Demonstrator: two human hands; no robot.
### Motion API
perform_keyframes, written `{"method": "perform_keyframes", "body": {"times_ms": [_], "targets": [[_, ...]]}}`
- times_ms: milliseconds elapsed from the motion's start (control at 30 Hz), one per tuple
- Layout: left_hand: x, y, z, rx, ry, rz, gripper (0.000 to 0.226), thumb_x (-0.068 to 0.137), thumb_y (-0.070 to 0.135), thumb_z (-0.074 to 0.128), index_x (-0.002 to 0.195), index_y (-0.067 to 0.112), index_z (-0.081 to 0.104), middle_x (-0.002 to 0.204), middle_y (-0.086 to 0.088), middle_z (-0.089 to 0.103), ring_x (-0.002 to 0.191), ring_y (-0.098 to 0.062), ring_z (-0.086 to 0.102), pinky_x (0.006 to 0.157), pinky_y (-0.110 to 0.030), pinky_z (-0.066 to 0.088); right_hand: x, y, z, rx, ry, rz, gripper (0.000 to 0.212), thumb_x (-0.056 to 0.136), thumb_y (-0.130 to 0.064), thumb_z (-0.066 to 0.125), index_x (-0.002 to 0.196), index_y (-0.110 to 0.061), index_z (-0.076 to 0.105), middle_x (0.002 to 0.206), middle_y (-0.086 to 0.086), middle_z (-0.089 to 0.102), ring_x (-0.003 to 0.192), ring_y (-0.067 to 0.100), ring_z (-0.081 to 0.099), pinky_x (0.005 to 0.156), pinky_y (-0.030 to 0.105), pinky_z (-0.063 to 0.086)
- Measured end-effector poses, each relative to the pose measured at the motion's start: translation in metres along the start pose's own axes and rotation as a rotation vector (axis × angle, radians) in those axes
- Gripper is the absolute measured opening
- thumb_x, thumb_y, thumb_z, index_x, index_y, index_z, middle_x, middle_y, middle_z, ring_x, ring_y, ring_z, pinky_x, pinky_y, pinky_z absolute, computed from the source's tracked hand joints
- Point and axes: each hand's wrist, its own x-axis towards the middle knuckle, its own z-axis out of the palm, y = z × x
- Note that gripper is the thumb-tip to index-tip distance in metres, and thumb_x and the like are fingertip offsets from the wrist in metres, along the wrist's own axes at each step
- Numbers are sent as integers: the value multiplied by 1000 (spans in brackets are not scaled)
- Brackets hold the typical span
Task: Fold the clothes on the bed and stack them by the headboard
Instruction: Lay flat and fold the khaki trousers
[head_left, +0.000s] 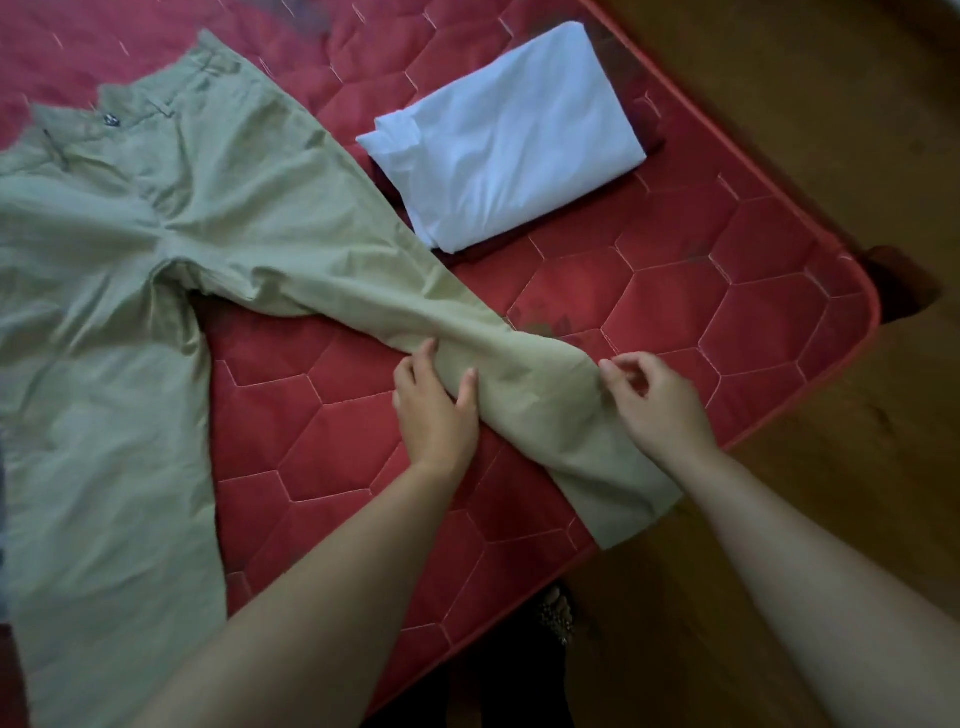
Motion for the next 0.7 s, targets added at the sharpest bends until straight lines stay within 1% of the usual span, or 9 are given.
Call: {"method": "perform_keyframes", "body": {"times_ms": [67,167,267,367,467,533,567,633,700], "targets": [[8,8,7,-137,-2,-26,47,85,19,64,128,19,44,129,-7,42,111,-24,51,102,-35,40,0,-1,6,55,-34,-36,29,87,-45,57,102,-21,64,89,-7,61,78,7,55,68,20,39],[11,20,-4,-241,54,-74,39,81,12,66,115,22,50,114,-9,51,84,-23,61,84,-39,52,-8,-11,3,107,12,-90,13,87,-34,62,84,-21,63,75,-4,58,67,7,51,57,11,35],[-2,28,-28,-159,146,39,31,80,11,66,107,23,57,103,-3,49,72,-1,55,69,-11,47,-19,-29,-10,169,118,-161,13,88,-28,62,76,-23,60,70,-7,54,63,2,48,55,7,35],[-6,40,-49,-164,156,228,26,83,13,66,107,22,60,104,-1,51,73,10,55,63,-3,42,-15,-49,-26,160,256,-278,12,89,-23,59,77,-21,57,74,-12,51,67,-4,47,57,6,34],[7,42,-50,-102,-74,323,38,88,11,61,125,15,54,122,-1,55,93,0,59,82,-12,47,16,-56,-32,1,267,-233,11,91,-24,55,88,-15,60,90,-1,56,75,7,49,64,18,32],[12,31,-40,-124,-70,133,44,88,7,59,131,14,48,127,-5,53,104,-11,58,96,-28,46,37,-48,-29,-101,129,-92,21,93,-28,52,105,-12,59,106,6,57,93,21,55,74,27,36],[13,25,-34,-167,-11,8,45,88,7,59,131,13,47,126,-8,53,104,-13,58,97,-29,46,43,-43,-26,-130,37,-48,31,93,-32,52,115,-11,55,113,8,56,102,24,54,80,30,39],[16,18,-23,-240,108,-218,47,88,14,62,131,13,43,125,-8,52,93,-7,58,85,-18,47,46,-34,-16,-160,-114,-52,47,91,-39,52,129,-11,47,123,8,53,112,24,51,89,34,40],[22,17,-12,-376,151,-357,51,89,19,61,135,10,39,125,-6,54,82,3,55,68,-3,43,46,-27,-6,-154,-154,-90,51,89,-41,54,132,-13,45,124,6,54,115,23,51,90,32,39]]}}
